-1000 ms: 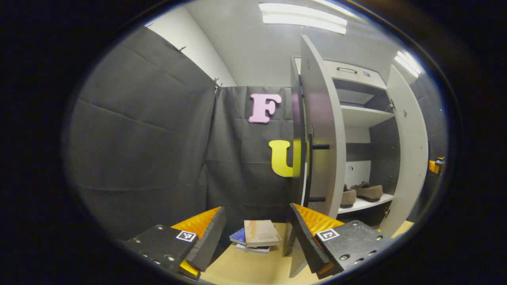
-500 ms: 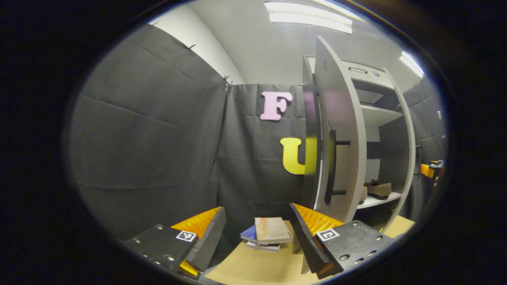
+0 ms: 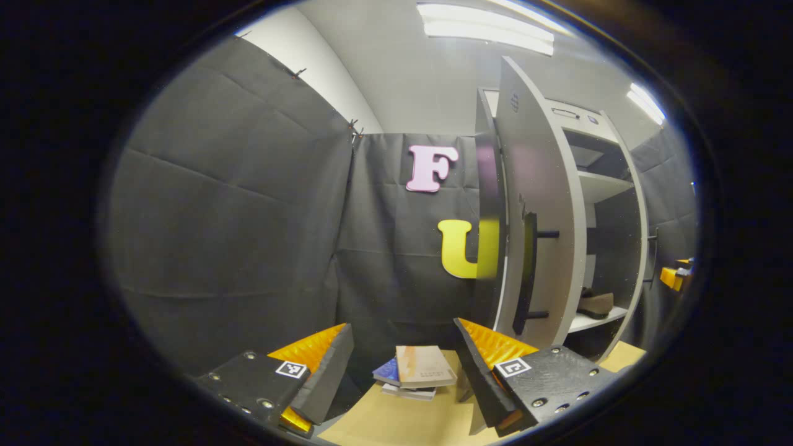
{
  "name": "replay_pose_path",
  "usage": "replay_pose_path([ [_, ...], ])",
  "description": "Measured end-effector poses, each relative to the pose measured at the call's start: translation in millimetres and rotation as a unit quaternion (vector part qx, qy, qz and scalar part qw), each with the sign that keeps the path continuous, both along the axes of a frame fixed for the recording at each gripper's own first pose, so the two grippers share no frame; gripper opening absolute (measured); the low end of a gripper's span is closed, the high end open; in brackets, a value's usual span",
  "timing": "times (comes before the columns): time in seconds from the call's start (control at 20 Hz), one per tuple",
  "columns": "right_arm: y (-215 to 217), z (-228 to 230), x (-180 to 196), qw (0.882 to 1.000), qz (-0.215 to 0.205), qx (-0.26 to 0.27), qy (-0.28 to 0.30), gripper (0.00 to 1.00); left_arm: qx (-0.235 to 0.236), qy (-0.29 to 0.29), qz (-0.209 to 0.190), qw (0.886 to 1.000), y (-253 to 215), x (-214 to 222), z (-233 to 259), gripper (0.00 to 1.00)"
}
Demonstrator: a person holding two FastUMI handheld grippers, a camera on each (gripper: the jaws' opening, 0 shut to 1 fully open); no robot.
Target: Grab one shoe with the right hand and put it into the shoe cabinet, grab the other shoe with the left hand and put it into the shoe cabinet; then close the right door with the right hand and the left door with the left hand.
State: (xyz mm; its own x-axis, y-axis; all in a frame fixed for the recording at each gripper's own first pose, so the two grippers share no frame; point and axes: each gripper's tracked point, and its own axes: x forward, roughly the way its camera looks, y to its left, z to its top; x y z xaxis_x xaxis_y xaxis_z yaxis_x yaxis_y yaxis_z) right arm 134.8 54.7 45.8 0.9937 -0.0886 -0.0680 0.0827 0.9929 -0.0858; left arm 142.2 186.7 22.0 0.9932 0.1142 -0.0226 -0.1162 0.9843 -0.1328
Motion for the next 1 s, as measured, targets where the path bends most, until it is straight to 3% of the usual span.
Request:
replay_pose_path([
  [0.35, -38, -13, -27, 1.000, -0.009, -0.005, 0.014, 0.97, 0.006, -0.010, -0.032, 0.999, -44, 39, 12, 0.99],
  [0.45, -52, -17, -33, 1.000, -0.014, -0.007, 0.018, 0.98, 0.022, -0.011, -0.025, 0.999, -53, 43, 14, 0.99],
  [0.55, -66, -21, -36, 1.000, -0.017, -0.004, 0.022, 0.98, 0.039, -0.016, -0.021, 0.999, -55, 40, 17, 0.99],
  [0.6, -72, -23, -36, 1.000, -0.017, 0.000, 0.024, 0.98, 0.034, -0.014, -0.021, 0.999, -56, 39, 17, 0.92],
  [0.8, -87, -27, -32, 0.999, -0.016, 0.023, 0.027, 0.98, 0.007, -0.008, -0.025, 1.000, -73, 36, 16, 0.92],
  [0.95, -94, -28, -30, 0.999, -0.011, 0.028, 0.026, 0.98, 0.016, -0.008, -0.029, 0.999, -91, 31, 18, 0.89],
  [1.0, -96, -28, -30, 0.999, -0.010, 0.027, 0.024, 0.98, 0.019, -0.009, -0.031, 0.999, -97, 29, 20, 0.92],
])
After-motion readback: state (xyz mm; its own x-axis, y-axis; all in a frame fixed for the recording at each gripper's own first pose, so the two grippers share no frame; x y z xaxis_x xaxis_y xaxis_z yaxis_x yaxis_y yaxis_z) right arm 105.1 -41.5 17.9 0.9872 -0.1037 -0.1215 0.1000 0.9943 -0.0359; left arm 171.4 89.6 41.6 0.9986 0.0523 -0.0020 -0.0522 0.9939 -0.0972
